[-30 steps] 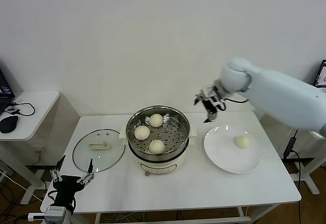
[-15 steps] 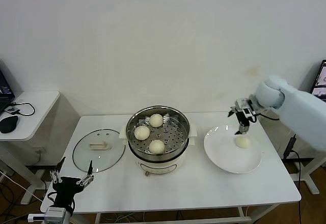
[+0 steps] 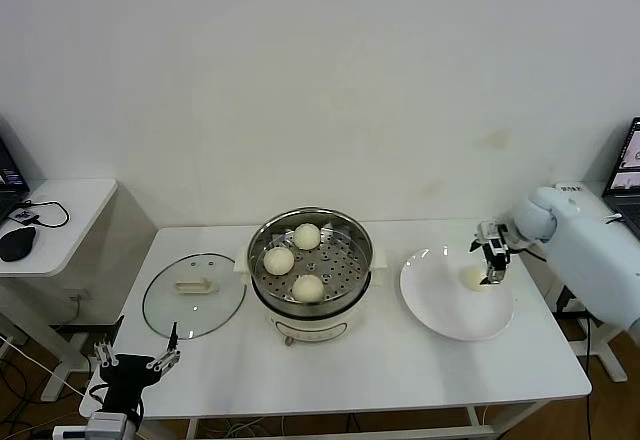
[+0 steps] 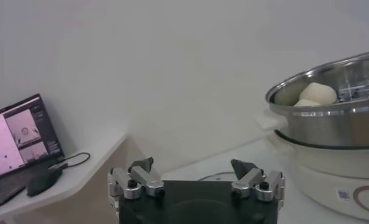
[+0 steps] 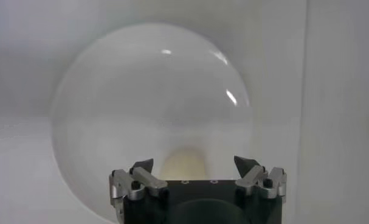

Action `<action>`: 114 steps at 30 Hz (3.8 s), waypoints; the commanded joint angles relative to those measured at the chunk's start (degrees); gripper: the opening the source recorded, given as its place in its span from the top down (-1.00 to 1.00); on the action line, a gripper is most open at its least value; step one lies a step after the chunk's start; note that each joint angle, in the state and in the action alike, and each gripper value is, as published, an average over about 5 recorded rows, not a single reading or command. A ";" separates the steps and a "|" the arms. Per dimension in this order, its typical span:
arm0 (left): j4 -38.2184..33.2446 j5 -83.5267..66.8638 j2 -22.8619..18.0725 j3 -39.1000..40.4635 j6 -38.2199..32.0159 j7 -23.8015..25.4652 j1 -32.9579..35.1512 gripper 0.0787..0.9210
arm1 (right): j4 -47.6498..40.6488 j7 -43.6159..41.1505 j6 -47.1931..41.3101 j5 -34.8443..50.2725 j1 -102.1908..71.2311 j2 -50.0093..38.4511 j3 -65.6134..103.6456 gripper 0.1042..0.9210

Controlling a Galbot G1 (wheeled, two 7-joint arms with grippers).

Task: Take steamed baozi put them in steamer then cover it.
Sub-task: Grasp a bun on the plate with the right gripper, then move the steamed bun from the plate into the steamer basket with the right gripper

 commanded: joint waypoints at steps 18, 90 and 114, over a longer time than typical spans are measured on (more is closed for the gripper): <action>0.89 0.17 -0.05 1.00 -0.01 0.03 -1.01 -0.77 | -18.18 4.26 1.14 -8.56 -3.27 9.24 10.66 -0.76; -0.51 -0.04 0.44 1.55 0.02 0.07 -3.01 -0.77 | 27.25 5.35 -25.85 44.28 38.06 12.35 -38.39 -0.30; 0.24 -0.77 0.38 0.34 -0.09 0.03 -3.27 -0.77 | 18.17 11.16 -34.24 39.17 24.95 17.89 -37.26 -0.30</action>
